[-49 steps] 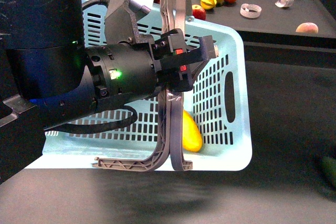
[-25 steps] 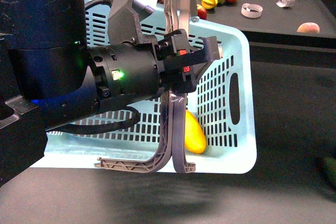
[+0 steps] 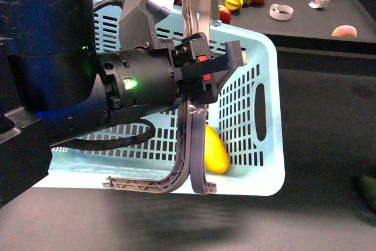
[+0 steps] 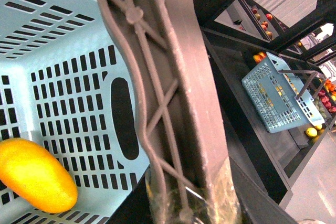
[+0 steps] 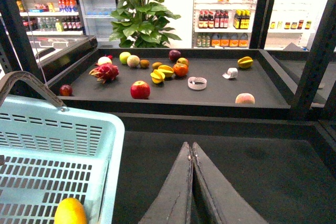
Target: Pick mango with right arm and hold basket with left
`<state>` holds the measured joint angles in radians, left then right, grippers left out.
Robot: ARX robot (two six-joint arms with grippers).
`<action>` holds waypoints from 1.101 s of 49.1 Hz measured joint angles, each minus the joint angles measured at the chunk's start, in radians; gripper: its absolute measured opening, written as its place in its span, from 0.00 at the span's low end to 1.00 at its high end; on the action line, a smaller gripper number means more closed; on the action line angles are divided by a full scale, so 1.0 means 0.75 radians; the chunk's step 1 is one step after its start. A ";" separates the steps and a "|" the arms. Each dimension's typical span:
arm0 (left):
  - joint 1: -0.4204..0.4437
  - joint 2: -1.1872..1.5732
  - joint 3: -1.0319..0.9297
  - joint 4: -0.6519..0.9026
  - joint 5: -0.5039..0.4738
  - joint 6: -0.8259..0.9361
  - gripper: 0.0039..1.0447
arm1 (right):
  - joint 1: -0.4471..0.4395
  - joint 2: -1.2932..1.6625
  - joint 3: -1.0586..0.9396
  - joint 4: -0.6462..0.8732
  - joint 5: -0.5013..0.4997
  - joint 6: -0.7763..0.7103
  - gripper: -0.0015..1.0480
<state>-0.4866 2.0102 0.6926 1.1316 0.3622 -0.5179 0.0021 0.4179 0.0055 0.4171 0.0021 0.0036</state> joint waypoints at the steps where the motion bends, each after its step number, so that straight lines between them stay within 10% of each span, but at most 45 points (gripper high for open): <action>1: 0.000 0.000 0.000 0.000 0.000 0.000 0.15 | 0.000 -0.007 0.000 -0.006 0.000 0.000 0.02; 54: -0.001 -0.001 0.000 0.000 -0.002 0.002 0.15 | 0.000 -0.550 0.001 -0.554 -0.004 -0.001 0.02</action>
<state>-0.4873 2.0098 0.6926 1.1316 0.3607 -0.5167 0.0021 0.0055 0.0059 0.0017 -0.0010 0.0032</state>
